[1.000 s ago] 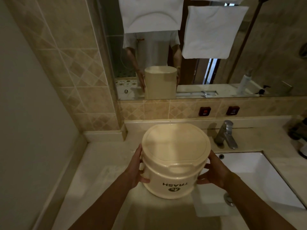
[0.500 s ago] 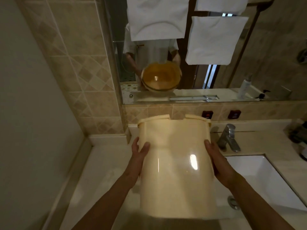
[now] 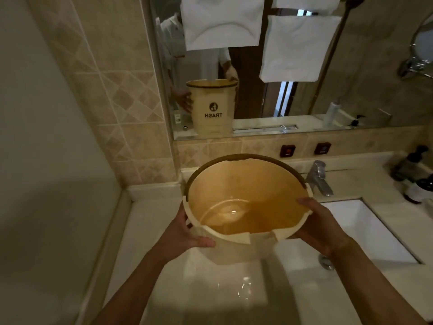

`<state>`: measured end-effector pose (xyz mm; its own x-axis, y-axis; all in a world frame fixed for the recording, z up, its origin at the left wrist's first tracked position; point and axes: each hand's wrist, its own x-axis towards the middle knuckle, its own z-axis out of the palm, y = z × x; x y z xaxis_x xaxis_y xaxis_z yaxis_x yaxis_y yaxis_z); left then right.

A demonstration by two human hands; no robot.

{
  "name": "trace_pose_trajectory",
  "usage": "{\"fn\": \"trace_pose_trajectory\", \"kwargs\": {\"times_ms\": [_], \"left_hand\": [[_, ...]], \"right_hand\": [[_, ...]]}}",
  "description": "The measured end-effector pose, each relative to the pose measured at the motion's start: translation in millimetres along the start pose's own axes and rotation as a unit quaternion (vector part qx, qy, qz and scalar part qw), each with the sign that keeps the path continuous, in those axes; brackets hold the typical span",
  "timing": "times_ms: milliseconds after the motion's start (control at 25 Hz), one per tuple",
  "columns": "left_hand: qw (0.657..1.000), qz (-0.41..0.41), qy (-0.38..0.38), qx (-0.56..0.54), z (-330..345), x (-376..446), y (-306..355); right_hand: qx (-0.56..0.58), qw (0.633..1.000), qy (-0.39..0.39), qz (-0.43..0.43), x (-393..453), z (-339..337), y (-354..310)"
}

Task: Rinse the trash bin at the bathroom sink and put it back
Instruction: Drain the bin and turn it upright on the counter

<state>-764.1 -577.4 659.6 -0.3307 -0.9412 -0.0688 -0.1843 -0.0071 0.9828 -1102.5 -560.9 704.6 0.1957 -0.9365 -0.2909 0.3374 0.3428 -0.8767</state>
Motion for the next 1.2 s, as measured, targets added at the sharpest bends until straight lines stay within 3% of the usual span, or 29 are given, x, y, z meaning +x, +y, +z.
{"fn": "trace_pose_trajectory", "kwargs": {"times_ms": [280, 520, 640, 760, 840, 1040, 1200], "left_hand": [[0.999, 0.024, 0.025, 0.014, 13, -30, 15], [0.998, 0.030, 0.054, 0.021, 55, -69, 49], [0.999, 0.028, 0.040, -0.003, 85, -95, 61], [0.992, -0.016, 0.087, -0.085, 109, -122, 80], [0.994, -0.025, 0.101, -0.038, 126, -138, 96], [0.987, -0.115, 0.039, 0.105, 148, -170, 131], [0.964, -0.168, -0.037, 0.201, 161, -196, 136]], "right_hand": [[-0.061, 0.995, 0.079, 0.012, -29, 1, 2], [-0.071, 0.994, 0.080, 0.025, -74, -22, 2], [-0.077, 0.992, 0.097, 0.015, -109, -44, 1], [-0.105, 0.988, 0.110, -0.001, -138, -59, -3], [-0.146, 0.983, 0.112, -0.011, -154, -65, -4], [-0.209, 0.972, 0.088, -0.063, -179, -51, -6], [-0.261, 0.962, 0.012, -0.078, -191, -10, -5]]}}
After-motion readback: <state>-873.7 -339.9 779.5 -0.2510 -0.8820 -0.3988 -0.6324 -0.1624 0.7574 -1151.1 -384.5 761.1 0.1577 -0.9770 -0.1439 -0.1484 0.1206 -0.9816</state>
